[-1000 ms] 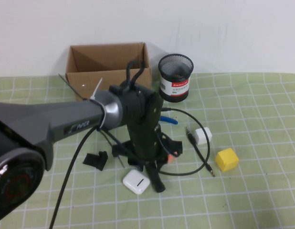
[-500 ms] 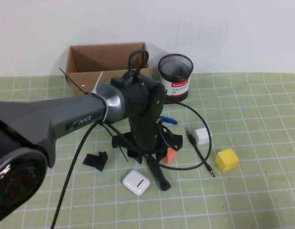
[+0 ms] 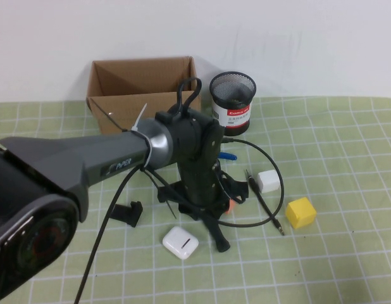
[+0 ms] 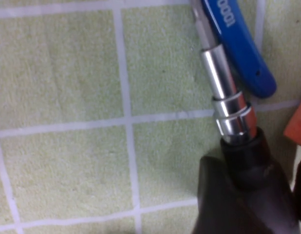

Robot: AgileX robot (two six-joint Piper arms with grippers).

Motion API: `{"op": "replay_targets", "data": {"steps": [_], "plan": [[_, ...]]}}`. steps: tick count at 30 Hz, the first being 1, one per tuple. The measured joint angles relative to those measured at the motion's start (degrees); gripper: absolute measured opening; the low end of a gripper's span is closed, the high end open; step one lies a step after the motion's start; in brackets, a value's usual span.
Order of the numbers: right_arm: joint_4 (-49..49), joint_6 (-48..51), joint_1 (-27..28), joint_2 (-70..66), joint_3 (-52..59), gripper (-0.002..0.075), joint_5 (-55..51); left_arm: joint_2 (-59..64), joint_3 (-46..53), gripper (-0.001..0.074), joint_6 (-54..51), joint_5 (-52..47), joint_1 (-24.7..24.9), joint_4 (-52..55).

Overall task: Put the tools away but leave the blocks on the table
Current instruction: Pick up the black Screwdriver from the table, then place the picked object into the round holder

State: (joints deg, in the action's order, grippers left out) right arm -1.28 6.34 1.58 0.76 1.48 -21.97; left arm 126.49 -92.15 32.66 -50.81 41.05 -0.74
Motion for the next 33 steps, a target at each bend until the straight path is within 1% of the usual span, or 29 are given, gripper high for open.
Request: {"op": "replay_targets", "data": {"steps": [4,5,10,12,17,22,27,30,33], "plan": [[0.0,0.0,0.0,0.0,0.0,-0.0008,0.0,0.0,0.0,0.0195,-0.6,0.0,0.0,-0.7],[0.0,0.0,0.0,0.0,0.0,-0.0008,0.0,0.0,0.0,0.0188,-0.8,0.0,0.0,-0.7],[0.0,0.0,0.0,0.0,0.0,-0.0008,0.0,0.0,0.0,0.0185,-1.8,-0.1,0.1,0.7],[0.0,0.0,0.0,0.0,0.0,-0.0008,0.0,0.0,0.0,0.0185,-4.7,-0.7,0.1,1.3],[0.0,0.0,0.0,0.0,0.0,-0.0007,0.0,-3.1,0.4,0.0183,-11.3,-6.0,0.2,2.6],[0.0,0.0,0.0,0.0,0.0,-0.0007,0.0,-15.3,2.4,0.0183,-18.6,-6.6,0.6,5.3],[0.0,0.0,0.0,0.0,0.0,-0.0008,0.0,-27.6,7.4,0.0181,-21.8,-4.2,1.1,9.0],[0.0,0.0,0.0,0.0,0.0,-0.0008,0.0,-33.7,10.7,0.0181,-23.6,-1.5,1.1,9.9],[0.0,0.0,0.0,0.0,0.0,-0.0008,0.0,-38.4,14.3,0.0181,-25.0,3.5,1.1,10.1]]}}
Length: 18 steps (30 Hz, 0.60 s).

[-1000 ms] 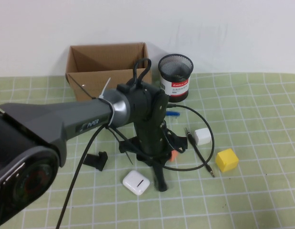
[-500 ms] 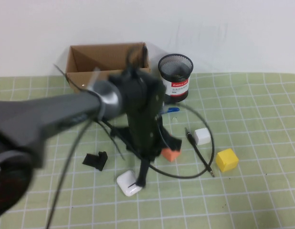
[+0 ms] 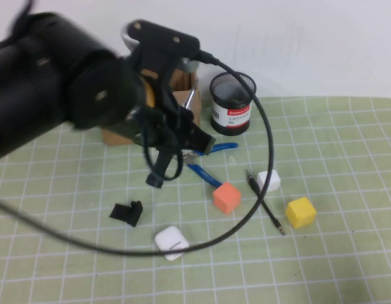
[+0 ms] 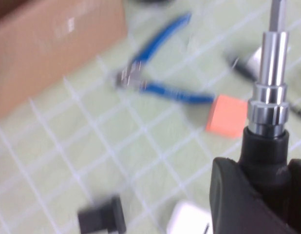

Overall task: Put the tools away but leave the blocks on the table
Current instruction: Place the picked object into the round holder

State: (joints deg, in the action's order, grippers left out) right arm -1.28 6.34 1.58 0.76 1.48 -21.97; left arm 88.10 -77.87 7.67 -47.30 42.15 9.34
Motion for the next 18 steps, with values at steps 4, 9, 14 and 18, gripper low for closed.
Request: {"op": "replay_targets", "data": {"steps": [4,9,14,18], "plan": [[0.0,0.0,0.0,0.0,0.0,-0.0007,0.0,-3.9,6.5,0.0181,-3.1,9.7,-0.1,0.0],[0.0,0.0,0.0,0.0,0.0,-0.0008,0.0,-6.6,17.9,0.0181,-5.1,27.1,-2.8,0.0],[0.0,0.0,0.0,0.0,0.0,-0.0008,0.0,-6.6,27.6,0.0181,-8.2,43.2,-5.1,0.0],[0.0,0.0,0.0,0.0,0.0,-0.0007,0.0,-5.2,29.0,0.0181,-12.9,48.1,-5.6,0.0]]}}
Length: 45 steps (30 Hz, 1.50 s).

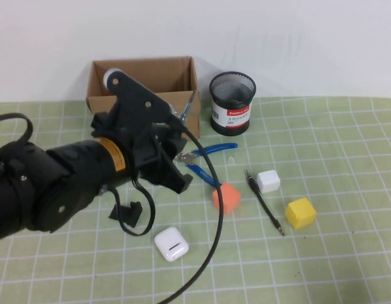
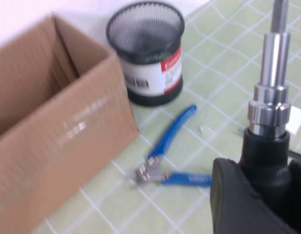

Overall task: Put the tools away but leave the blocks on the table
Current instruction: Place the picked object into the round holder

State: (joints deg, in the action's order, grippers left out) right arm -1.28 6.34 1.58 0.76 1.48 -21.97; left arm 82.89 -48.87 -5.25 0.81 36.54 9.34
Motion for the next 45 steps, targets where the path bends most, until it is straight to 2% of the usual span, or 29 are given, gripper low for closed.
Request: {"op": "replay_targets", "data": {"steps": [4,8,11,16,21,28,31,36,45], "plan": [[0.0,0.0,0.0,0.0,0.0,-0.0008,0.0,0.8,-0.6,0.0181,-0.2,3.7,-0.2,0.1],[0.0,0.0,0.0,0.0,0.0,-0.0008,0.0,3.7,-2.1,0.0181,2.7,14.5,-0.2,0.1],[0.0,0.0,0.0,0.0,0.0,-0.0008,0.0,8.7,-4.7,0.0181,3.3,23.2,-0.2,0.2],[0.0,0.0,0.0,0.0,0.0,-0.0007,0.0,18.4,-12.3,0.0181,6.3,29.5,-1.2,2.2],[0.0,0.0,0.0,0.0,0.0,-0.0007,0.0,27.5,-22.7,0.0181,20.0,30.6,-6.2,14.6],[0.0,0.0,0.0,0.0,0.0,-0.0008,0.0,37.1,-36.8,0.0181,44.1,34.2,-12.5,45.2],[0.0,0.0,0.0,0.0,0.0,-0.0008,0.0,40.5,-42.1,0.0181,52.6,36.7,-13.7,53.2],[0.0,0.0,0.0,0.0,0.0,-0.0007,0.0,44.1,-48.5,0.0180,57.8,38.1,-14.1,58.7],[0.0,0.0,0.0,0.0,0.0,-0.0007,0.0,48.5,-52.7,0.0180,58.4,38.5,-14.1,59.2]]}}
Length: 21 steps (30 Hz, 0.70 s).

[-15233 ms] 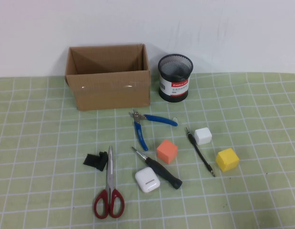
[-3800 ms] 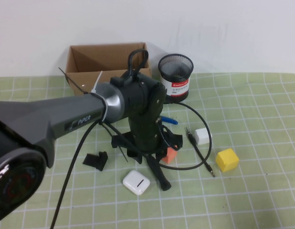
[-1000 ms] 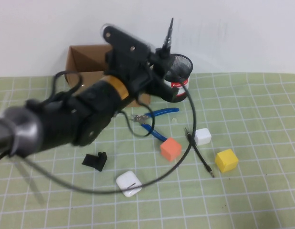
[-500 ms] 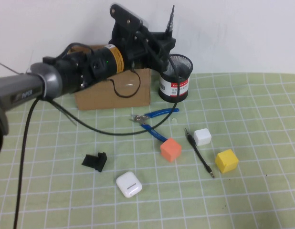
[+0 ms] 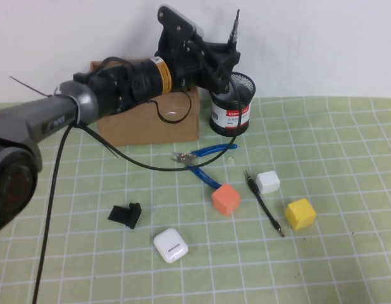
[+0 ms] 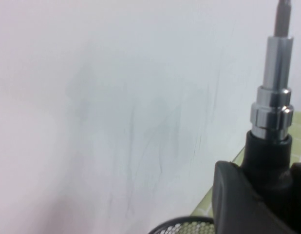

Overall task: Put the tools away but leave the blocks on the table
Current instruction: Place the picked object into the round holder

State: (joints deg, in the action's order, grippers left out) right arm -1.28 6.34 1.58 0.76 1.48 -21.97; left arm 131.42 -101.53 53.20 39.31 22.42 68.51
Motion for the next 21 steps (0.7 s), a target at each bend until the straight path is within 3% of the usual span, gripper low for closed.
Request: {"op": "replay_targets", "data": {"steps": [21], "plan": [[0.0,0.0,0.0,0.0,0.0,-0.0008,0.0,3.0,-0.3,0.0178,-6.1,1.5,-0.2,-2.5]]}}
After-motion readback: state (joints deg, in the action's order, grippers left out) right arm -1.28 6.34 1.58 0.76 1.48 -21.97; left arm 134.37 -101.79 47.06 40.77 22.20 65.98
